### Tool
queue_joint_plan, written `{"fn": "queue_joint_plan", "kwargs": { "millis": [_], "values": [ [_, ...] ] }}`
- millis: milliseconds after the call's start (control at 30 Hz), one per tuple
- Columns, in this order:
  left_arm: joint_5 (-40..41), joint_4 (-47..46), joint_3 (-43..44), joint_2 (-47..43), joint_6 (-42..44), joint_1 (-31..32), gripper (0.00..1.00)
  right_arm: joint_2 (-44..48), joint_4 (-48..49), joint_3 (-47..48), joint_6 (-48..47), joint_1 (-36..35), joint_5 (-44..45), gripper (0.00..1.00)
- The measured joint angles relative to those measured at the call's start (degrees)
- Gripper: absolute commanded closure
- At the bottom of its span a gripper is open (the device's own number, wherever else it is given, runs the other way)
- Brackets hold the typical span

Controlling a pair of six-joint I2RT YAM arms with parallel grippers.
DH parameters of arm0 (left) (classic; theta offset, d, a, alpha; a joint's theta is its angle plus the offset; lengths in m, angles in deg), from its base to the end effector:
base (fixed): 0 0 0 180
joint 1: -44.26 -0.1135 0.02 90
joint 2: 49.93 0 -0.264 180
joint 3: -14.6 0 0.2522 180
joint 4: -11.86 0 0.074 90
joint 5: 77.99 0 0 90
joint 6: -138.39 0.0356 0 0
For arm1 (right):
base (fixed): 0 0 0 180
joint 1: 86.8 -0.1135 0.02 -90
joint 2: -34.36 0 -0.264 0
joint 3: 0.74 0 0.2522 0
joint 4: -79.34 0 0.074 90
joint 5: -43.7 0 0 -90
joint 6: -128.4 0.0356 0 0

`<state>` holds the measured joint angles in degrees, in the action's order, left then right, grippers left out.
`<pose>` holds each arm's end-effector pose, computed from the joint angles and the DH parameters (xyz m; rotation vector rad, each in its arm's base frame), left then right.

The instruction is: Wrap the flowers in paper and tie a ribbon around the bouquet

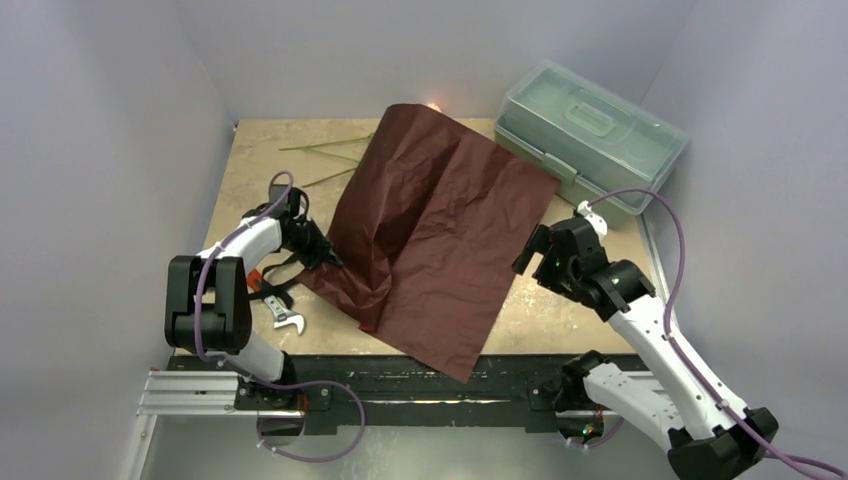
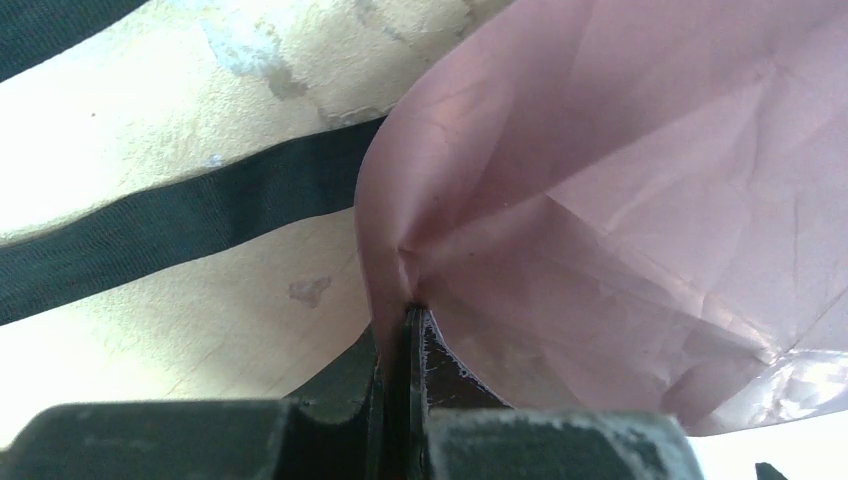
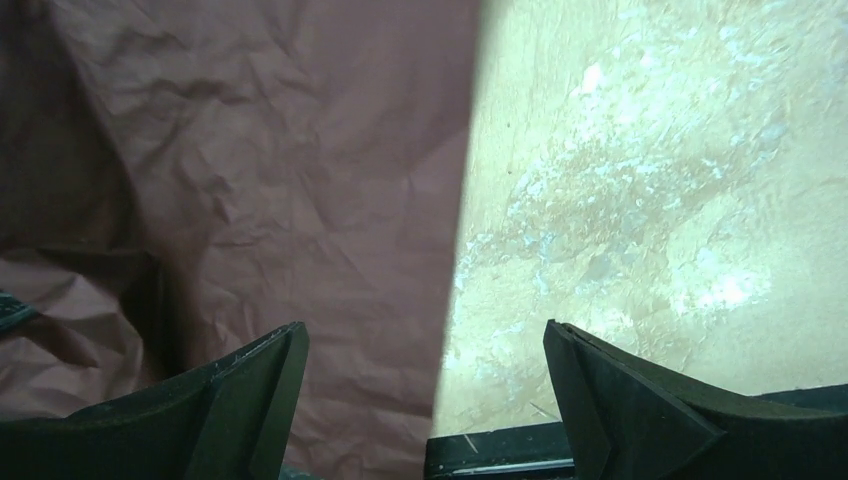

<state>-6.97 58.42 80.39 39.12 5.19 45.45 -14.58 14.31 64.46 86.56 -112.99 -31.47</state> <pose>0.2842 -0.0175 0.1768 -0.9500 2.7125 -0.6377 0.1477 0.0625 0.3016 0.5733 2.3363 0.2970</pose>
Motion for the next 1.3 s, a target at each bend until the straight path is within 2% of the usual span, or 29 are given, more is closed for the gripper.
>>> {"fn": "queue_joint_plan", "kwargs": {
  "millis": [133,300,400,600,800,967,1300],
  "values": [
    [0.87,1.46,0.00,0.92,1.97,0.00,1.00,-0.66,3.72,-4.70,-1.16,2.36,-3.04,0.01],
    [2.08,2.91,1.09,2.25,4.33,0.00,1.00,-2.64,13.00,-9.79,-4.98,14.38,-12.96,0.01],
    [3.15,3.50,2.71,4.35,6.14,0.00,1.00,-8.15,20.04,-11.26,-6.73,20.37,-19.30,0.01],
    [8.22,6.69,7.96,8.92,11.23,0.00,1.00,-22.29,36.30,-11.34,-7.50,23.10,-28.74,0.02],
    [12.55,9.01,12.31,11.82,14.99,-0.02,1.00,-34.25,45.68,-9.38,-7.48,25.24,-30.88,0.04],
    [15.96,10.73,15.41,14.53,17.35,0.00,1.00,-40.11,51.23,-6.47,-7.50,25.86,-29.94,0.06],
    [20.33,15.10,21.62,20.11,19.80,0.02,1.00,-53.13,60.37,1.29,-8.11,27.85,-28.20,0.20]
  ]
}}
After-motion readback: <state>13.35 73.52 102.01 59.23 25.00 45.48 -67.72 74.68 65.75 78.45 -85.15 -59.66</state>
